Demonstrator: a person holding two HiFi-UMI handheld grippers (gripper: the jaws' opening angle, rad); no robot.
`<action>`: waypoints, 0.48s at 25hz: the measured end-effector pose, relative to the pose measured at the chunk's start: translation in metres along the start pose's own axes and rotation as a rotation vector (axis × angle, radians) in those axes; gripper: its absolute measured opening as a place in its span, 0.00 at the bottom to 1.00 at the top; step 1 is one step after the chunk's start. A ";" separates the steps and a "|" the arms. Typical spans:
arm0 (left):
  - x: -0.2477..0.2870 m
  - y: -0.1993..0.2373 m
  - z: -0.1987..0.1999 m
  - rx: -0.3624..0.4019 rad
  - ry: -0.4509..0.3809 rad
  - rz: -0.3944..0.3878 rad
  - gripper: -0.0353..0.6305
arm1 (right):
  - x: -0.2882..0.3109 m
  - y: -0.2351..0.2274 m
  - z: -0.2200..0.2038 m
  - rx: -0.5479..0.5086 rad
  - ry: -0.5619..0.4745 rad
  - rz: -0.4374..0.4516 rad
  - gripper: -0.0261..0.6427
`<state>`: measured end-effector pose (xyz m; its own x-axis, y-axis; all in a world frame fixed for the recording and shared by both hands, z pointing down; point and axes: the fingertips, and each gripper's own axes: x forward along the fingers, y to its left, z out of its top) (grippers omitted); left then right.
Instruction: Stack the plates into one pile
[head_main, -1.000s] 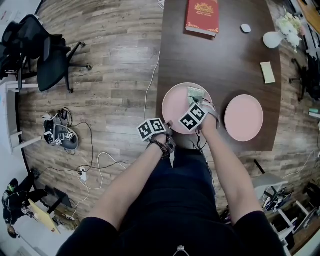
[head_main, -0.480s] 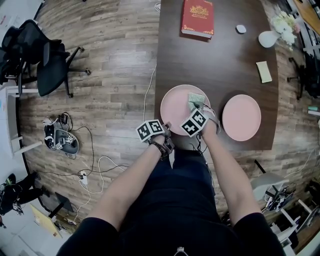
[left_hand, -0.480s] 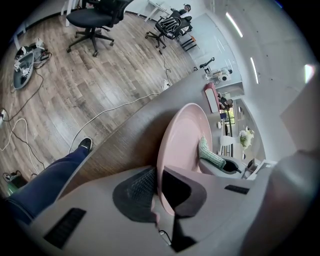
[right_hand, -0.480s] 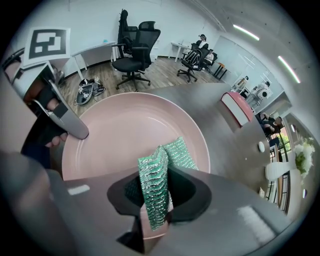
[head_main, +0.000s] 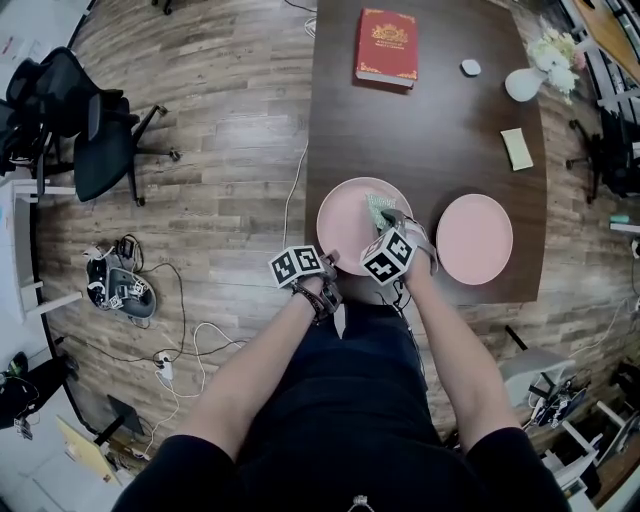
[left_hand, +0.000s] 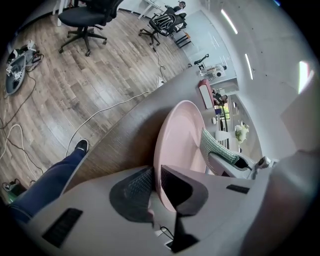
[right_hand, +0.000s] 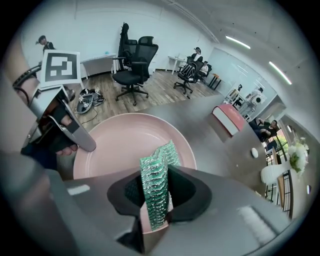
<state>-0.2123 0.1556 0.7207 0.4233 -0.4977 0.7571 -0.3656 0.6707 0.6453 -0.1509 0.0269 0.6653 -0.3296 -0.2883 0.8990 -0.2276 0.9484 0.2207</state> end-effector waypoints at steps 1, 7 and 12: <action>-0.001 -0.001 0.000 0.012 0.001 -0.006 0.12 | -0.004 -0.001 0.001 0.006 -0.007 -0.001 0.17; -0.010 -0.007 0.001 0.072 0.004 -0.031 0.18 | -0.026 0.000 0.006 0.019 -0.041 0.014 0.17; -0.018 -0.010 0.002 0.089 -0.040 -0.037 0.22 | -0.030 0.012 0.002 -0.023 -0.029 0.048 0.17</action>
<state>-0.2180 0.1567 0.7012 0.4052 -0.5439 0.7348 -0.4232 0.6009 0.6781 -0.1452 0.0463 0.6399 -0.3657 -0.2458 0.8977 -0.1903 0.9639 0.1864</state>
